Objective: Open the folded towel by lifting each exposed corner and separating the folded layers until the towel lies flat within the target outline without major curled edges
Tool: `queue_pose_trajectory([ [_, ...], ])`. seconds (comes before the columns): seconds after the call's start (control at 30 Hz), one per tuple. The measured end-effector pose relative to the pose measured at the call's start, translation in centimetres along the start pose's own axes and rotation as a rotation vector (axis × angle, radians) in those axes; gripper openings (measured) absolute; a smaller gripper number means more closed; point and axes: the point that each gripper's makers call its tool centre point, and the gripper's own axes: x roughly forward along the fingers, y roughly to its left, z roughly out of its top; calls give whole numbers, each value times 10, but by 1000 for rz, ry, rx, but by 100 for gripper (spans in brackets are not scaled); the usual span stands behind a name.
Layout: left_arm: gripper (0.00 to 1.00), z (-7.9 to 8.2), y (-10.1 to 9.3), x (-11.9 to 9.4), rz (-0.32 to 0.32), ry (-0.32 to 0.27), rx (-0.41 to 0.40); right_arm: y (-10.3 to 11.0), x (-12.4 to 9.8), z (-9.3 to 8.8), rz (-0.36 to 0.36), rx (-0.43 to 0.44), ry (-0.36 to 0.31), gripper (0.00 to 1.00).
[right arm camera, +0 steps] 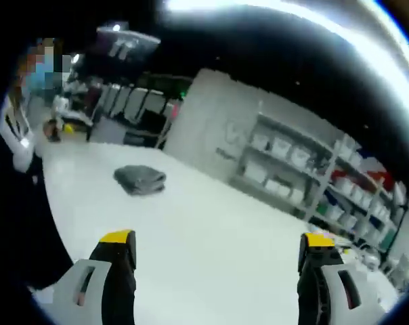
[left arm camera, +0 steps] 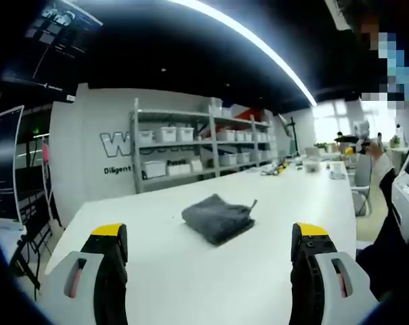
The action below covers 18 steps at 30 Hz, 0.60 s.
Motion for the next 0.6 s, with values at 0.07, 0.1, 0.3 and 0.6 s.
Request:
queue_pose_trajectory([
  [0.07, 99, -1, 2, 0, 11, 4, 2, -31, -24, 4, 26, 106, -40, 100],
  [0.1, 99, -1, 2, -1, 13, 5, 2, -41, -31, 4, 14, 89, -39, 100],
  [0.3, 99, -1, 1, -6, 34, 13, 6, -73, -55, 4, -33, 55, 25, 100],
  [0.6, 99, -1, -3, 1, 21, 14, 8, -60, -55, 12, 36, -68, 75, 100],
])
